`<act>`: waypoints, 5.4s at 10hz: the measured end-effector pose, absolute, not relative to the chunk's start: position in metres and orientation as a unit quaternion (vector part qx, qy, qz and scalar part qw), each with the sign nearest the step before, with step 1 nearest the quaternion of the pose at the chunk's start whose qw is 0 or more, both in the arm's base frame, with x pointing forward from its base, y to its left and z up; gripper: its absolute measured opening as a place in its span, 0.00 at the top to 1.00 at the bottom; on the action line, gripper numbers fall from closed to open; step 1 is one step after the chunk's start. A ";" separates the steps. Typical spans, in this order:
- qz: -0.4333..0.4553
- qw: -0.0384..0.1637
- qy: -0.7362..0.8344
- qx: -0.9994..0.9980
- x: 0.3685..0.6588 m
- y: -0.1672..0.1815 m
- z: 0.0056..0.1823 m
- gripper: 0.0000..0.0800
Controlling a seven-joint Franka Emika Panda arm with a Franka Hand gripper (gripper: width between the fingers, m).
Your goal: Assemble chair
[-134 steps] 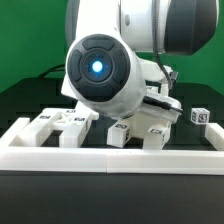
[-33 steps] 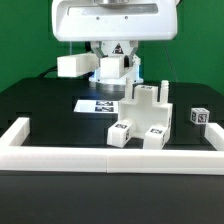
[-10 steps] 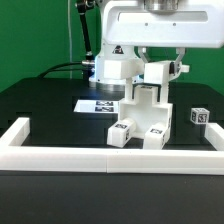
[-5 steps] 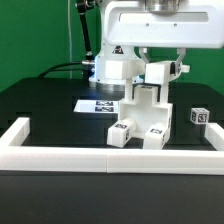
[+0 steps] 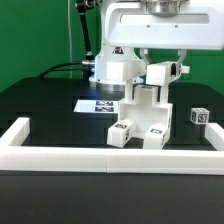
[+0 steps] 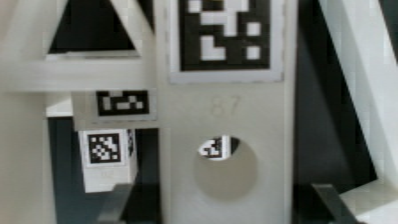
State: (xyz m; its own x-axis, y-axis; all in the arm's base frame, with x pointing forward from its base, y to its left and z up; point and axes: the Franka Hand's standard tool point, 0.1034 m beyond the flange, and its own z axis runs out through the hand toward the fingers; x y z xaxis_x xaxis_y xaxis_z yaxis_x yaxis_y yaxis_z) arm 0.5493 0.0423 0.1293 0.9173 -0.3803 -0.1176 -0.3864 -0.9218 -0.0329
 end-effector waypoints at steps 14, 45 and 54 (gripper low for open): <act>0.047 0.030 0.182 -0.982 0.543 0.046 0.132 0.64; 0.065 0.019 0.170 -0.983 0.528 0.045 0.100 0.64; 0.062 0.023 0.169 -0.983 0.528 0.045 0.111 0.19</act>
Offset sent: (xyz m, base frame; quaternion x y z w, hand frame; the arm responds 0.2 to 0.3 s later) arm -0.0141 0.0068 0.0006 0.0032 0.0097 0.0104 0.9999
